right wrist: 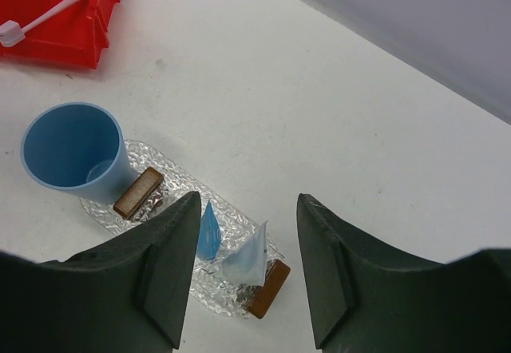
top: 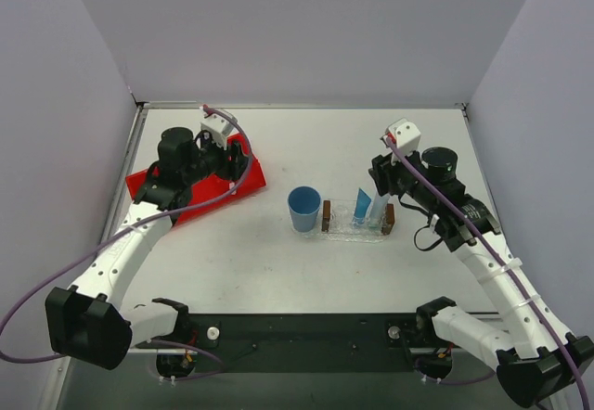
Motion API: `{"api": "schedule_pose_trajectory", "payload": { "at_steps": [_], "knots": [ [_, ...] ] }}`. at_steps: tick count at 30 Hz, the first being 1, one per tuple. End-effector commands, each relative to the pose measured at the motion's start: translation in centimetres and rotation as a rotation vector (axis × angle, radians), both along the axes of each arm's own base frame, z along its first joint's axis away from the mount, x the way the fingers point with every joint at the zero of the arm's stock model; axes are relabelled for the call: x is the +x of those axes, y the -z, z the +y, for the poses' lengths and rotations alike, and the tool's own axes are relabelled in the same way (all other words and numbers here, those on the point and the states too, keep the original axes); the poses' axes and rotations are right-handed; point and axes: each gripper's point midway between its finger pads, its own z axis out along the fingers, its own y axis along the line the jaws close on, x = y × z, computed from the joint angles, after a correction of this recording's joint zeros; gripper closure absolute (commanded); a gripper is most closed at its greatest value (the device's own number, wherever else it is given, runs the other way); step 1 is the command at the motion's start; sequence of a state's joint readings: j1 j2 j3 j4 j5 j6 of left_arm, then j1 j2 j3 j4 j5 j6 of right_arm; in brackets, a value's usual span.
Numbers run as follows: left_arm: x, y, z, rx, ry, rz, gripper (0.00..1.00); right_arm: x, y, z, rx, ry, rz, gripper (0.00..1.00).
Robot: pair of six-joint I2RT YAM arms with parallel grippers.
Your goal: Prepare toiletry sets of a toothbrush and toothpaste on the tray
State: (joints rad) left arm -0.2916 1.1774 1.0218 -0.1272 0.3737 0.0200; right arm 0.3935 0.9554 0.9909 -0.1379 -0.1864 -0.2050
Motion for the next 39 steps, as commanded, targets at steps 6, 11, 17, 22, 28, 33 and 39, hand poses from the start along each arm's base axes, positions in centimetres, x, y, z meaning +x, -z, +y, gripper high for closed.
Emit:
{"api": "schedule_pose_trajectory", "payload": {
  "at_steps": [6, 11, 17, 22, 28, 33, 39],
  "knots": [
    [3.4, 3.7, 2.2, 0.117, -0.148, 0.102, 0.36, -0.1, -1.8, -0.8, 0.027, 0.047, -0.066, 0.51],
    [5.4, 5.1, 2.7, 0.161, -0.191, 0.141, 0.35, -0.1, -1.2, -0.7, 0.023, 0.044, -0.051, 0.50],
    [7.7, 9.3, 3.2, 0.238, -0.254, 0.283, 0.35, 0.2, -0.1, -0.7, 0.008, 0.046, -0.037, 0.50],
    [9.0, 11.1, 3.7, 0.289, -0.294, 0.345, 0.35, 0.3, 0.4, -0.7, 0.005, 0.048, -0.029, 0.50],
    [10.0, 12.9, 5.0, 0.360, -0.361, 0.385, 0.36, 0.2, 0.7, -0.7, 0.005, 0.043, -0.026, 0.50],
    [10.1, 14.0, 5.2, 0.384, -0.375, 0.424, 0.37, 0.1, 0.7, -0.8, 0.005, 0.046, -0.030, 0.50],
    [9.8, 15.4, 5.1, 0.414, -0.372, 0.470, 0.40, 0.1, 1.1, -0.7, 0.005, 0.041, -0.024, 0.51]
  ]
}}
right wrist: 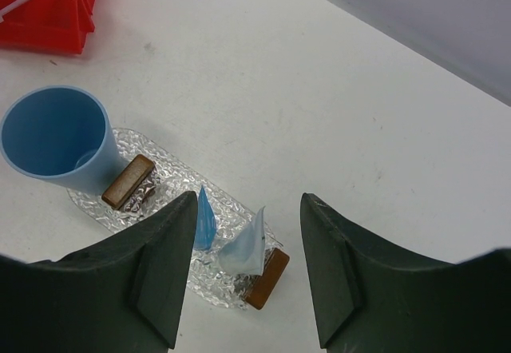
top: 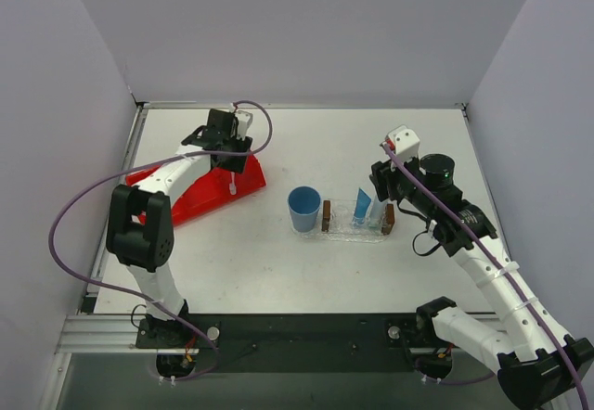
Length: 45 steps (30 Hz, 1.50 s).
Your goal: Prepare toiletry sets of a toothbrush and toothpaste on the tray
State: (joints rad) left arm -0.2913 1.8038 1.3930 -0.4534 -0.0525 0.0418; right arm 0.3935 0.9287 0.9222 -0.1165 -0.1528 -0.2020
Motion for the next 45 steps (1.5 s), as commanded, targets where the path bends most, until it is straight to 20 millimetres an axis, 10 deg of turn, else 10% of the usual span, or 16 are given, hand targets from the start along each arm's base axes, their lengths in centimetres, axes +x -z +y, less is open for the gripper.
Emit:
{"api": "schedule_pose_trajectory", "payload": {
  "at_steps": [1, 45],
  "knots": [
    [0.7, -0.6, 0.0, 0.011, -0.021, -0.002, 0.41, 0.4, -0.7, 0.1, 0.017, 0.005, -0.038, 0.51],
    [-1.8, 2.9, -0.4, 0.064, -0.145, 0.043, 0.41, 0.6, 0.6, 0.0, 0.010, 0.004, -0.003, 0.51]
  ]
}}
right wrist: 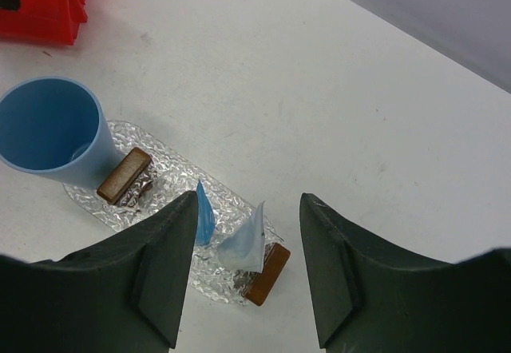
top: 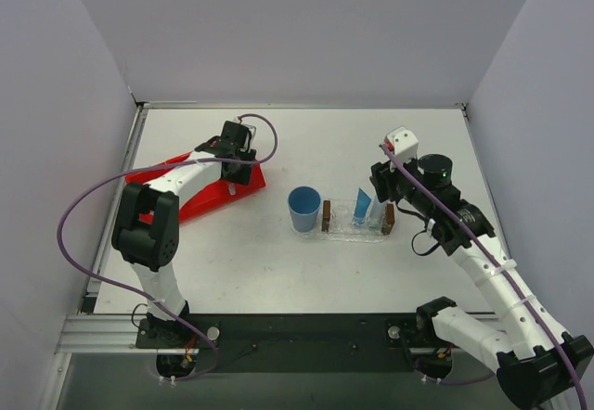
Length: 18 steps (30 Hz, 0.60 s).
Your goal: Prepare toiletry sets of a toothbrush and toothpaste on the tray
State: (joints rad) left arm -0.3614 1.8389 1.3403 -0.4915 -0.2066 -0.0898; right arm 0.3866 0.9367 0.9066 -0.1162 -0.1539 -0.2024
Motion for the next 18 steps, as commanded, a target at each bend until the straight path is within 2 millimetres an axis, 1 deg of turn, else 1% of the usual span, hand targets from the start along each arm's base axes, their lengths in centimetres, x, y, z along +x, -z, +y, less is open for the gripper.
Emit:
{"api": "schedule_pose_trajectory", "payload": {
  "at_steps": [1, 18],
  "knots": [
    [0.75, -0.80, -0.27, -0.012, -0.016, -0.049, 0.41, 0.52, -0.25, 0.23, 0.018, -0.003, -0.021, 0.51],
    [0.17, -0.24, -1.22, -0.068, -0.007, -0.021, 0.42, 0.70, 0.10, 0.27, 0.013, -0.004, -0.012, 0.51]
  ]
}}
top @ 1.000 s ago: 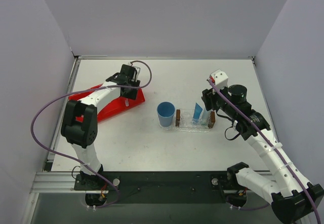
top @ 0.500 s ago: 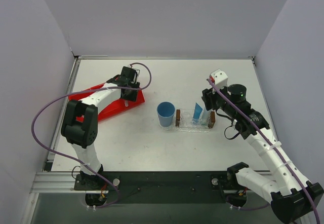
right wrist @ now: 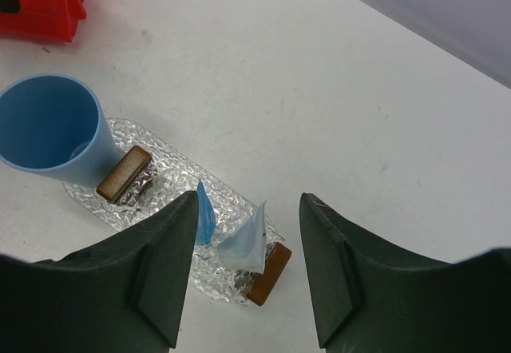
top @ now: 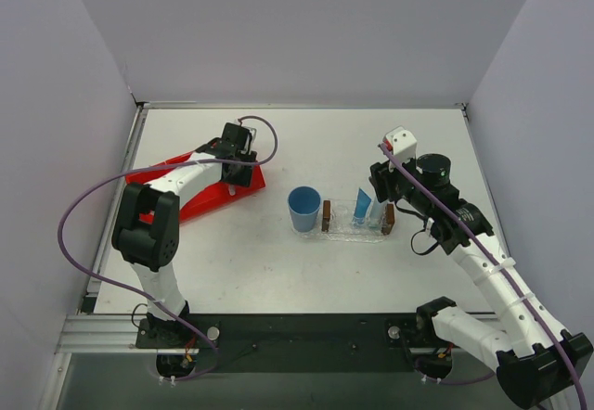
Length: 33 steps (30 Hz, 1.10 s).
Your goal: Prepare toiletry sets of a toothbrush and toothpaste on the tray
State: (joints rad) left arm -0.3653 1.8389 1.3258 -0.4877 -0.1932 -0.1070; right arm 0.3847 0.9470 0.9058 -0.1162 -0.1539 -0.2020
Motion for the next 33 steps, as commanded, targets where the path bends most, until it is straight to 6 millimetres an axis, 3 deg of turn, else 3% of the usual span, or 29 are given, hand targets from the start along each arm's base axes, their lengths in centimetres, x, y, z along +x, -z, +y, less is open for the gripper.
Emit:
{"api": "schedule_pose_trajectory", "payload": {
  "at_steps": [1, 18, 33],
  "knots": [
    [0.6, -0.9, -1.0, -0.056, -0.004, -0.037, 0.42, 0.6, -0.3, 0.2, 0.017, -0.004, -0.022, 0.51],
    [0.4, -0.7, -1.7, -0.098, 0.013, -0.033, 0.45, 0.8, 0.4, 0.1, 0.007, 0.000, -0.003, 0.52],
    [0.2, -0.7, -0.9, -0.054, 0.007, -0.039, 0.47, 0.8, 0.7, 0.2, 0.006, -0.007, 0.011, 0.52]
  ]
}}
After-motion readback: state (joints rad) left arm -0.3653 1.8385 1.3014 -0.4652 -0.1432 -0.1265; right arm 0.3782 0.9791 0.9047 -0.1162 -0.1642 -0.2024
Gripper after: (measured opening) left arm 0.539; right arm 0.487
